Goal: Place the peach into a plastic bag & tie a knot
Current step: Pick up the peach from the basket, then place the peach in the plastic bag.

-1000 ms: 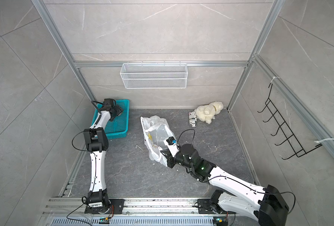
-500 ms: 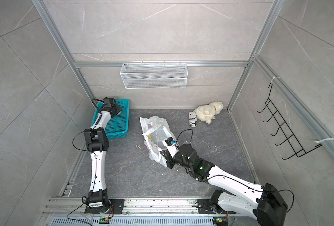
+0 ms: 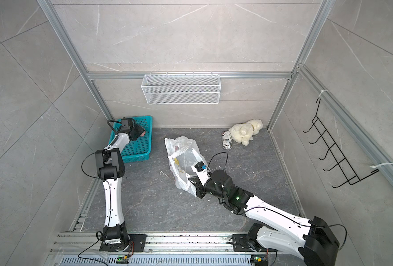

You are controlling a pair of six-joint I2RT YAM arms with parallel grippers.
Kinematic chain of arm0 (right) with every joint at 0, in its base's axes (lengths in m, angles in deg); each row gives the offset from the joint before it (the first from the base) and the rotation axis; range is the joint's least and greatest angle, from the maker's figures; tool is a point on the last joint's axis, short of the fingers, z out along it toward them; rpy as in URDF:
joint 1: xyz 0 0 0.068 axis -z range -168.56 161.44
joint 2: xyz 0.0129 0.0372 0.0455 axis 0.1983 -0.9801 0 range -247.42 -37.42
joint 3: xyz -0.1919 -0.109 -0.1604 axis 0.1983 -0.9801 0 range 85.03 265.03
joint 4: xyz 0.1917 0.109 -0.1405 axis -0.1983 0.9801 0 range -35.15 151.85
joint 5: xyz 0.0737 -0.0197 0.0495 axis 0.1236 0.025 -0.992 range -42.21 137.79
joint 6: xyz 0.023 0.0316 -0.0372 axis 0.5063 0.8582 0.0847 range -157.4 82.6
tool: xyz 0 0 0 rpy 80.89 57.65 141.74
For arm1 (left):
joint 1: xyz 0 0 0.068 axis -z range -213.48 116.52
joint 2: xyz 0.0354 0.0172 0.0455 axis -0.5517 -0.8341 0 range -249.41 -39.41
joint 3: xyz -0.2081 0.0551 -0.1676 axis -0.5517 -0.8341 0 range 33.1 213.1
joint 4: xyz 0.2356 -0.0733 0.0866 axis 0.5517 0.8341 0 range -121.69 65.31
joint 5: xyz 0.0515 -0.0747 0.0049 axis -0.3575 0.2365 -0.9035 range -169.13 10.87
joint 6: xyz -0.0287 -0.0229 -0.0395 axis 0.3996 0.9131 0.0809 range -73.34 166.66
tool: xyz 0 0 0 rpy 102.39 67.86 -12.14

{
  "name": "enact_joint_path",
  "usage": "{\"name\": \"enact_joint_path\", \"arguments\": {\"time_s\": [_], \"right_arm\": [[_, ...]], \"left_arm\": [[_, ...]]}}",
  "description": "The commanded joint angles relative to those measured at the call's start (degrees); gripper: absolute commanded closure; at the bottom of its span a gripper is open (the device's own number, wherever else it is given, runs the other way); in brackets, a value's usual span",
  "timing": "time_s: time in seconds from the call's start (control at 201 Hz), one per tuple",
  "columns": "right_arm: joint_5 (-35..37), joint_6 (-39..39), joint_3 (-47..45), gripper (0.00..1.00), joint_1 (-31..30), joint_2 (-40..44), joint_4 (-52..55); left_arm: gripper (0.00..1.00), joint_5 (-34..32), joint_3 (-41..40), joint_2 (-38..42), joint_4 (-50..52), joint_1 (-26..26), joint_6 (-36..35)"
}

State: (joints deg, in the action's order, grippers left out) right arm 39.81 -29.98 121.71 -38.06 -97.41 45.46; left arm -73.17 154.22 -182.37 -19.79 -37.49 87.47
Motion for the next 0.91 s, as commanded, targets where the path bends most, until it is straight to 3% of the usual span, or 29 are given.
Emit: {"name": "enact_joint_path", "arguments": {"time_s": [0.0,0.199,0.448,0.722,0.901], "right_arm": [[1.1,-0.8,-0.6,1.0,-0.3,1.0,-1.3],[1.8,-0.6,-1.1,1.0,-0.3,1.9,-1.5],[2.4,-0.4,-2.1,1.0,-0.3,3.3,-2.2],[3.2,-0.9,-2.2,1.0,-0.4,2.5,-2.8],[3.8,-1.3,-3.1,1.0,-0.4,3.8,-3.3]], "left_arm": [[0.6,5.4,-4.9,13.3,-4.5,2.5,2.5],[0.62,8.9,-27.9,33.9,-13.0,4.6,9.8],[0.61,12.4,-55.9,66.5,-13.6,11.5,11.2],[0.61,12.7,-67.2,95.7,5.4,24.8,6.3],[0.61,20.6,-70.4,105.5,15.0,26.9,7.9]]}}
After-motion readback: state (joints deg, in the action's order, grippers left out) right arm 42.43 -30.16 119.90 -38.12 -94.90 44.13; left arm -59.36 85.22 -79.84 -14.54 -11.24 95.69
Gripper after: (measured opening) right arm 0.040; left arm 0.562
